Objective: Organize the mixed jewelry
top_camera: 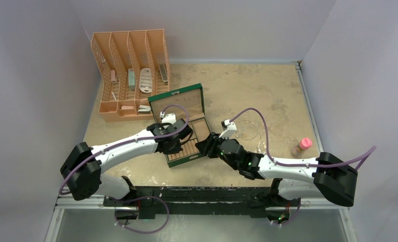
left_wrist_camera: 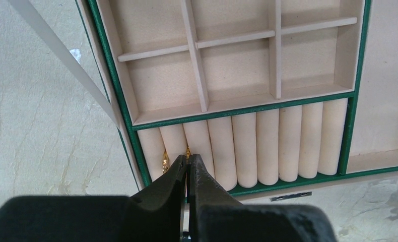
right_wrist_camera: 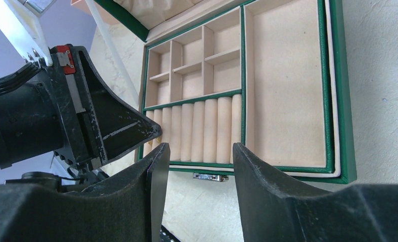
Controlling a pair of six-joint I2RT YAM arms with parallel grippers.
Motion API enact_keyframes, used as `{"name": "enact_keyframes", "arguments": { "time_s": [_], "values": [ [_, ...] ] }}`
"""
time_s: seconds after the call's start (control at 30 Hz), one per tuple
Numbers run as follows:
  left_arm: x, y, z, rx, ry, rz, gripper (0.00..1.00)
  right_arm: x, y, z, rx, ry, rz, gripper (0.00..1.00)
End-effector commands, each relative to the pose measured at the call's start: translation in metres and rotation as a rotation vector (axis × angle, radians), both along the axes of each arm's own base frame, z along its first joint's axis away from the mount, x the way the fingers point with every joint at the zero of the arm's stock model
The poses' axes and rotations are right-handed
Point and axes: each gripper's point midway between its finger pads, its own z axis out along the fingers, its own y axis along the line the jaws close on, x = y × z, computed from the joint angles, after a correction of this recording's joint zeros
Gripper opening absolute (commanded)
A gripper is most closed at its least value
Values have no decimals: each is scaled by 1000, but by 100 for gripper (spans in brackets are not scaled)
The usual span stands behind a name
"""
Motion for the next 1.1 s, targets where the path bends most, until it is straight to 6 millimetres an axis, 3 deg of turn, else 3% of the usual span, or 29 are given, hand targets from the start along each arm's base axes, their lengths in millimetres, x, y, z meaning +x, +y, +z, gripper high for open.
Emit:
{"name": "enact_keyframes", "arguments": {
  "time_s": [0.0, 0.3, 0.5, 0.8, 0.93, 1.07],
  "values": [
    [1, 2, -6, 22, -6, -7, 1, 6, -2, 9, 33, -20, -38, 52],
    [1, -1, -4, 5, -4, -12, 1, 5, -2, 10, 36, -20, -38, 52],
    [0, -3, 9, -29, -23, -10, 3, 5, -4, 11, 36, -21, -41, 52],
    [3, 1, 31, -52, -68, 2, 17, 6, -4, 12, 42, -21, -49, 52],
    [5, 0, 43, -77, -98, -3, 20, 10, -14, 16, 26, -22, -99, 51],
    [9, -9, 65, -163, -172, -59, 25, 19, -37, 31, 1, -47, -198, 53]
  ]
}}
